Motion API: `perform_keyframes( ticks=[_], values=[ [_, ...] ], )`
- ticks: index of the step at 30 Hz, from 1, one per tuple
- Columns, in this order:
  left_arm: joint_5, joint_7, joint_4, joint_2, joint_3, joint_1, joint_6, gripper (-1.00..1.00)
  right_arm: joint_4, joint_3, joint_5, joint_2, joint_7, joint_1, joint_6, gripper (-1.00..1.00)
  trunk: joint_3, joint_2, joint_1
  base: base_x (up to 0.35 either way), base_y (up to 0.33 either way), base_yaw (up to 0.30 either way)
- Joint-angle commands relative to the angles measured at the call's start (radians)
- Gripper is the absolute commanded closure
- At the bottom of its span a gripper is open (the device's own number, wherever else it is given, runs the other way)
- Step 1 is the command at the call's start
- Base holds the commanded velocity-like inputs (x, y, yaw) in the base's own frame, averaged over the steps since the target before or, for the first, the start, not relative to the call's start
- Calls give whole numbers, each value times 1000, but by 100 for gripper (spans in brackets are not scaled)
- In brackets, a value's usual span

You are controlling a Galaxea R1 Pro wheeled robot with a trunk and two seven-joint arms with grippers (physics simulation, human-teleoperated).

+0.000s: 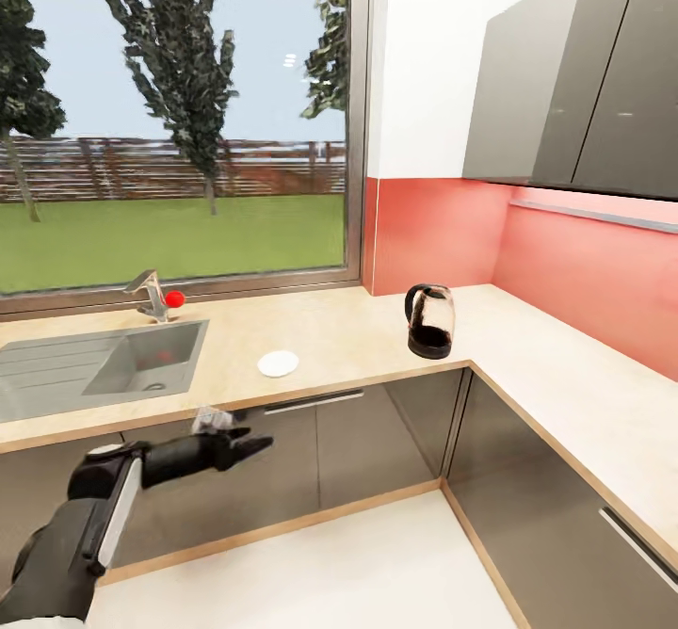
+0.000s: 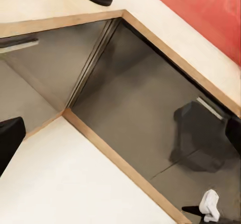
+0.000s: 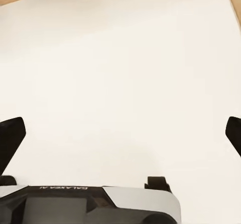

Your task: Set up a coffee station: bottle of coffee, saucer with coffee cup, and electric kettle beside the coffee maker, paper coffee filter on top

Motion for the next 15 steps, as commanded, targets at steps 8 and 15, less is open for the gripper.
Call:
perform_keyframes(
  ticks=[8, 15],
  values=[
    [-1, -57, 0, 0, 8, -167, 187, -100, 1, -9, 152, 54, -5, -1, -5, -100, -3, -2, 1, 0, 0, 0],
    [-19, -34, 89, 189, 151, -365, 235, -100, -296, -5, 231, 118, 124, -1, -5, -100, -3, -2, 1, 0, 0, 0]
  ],
)
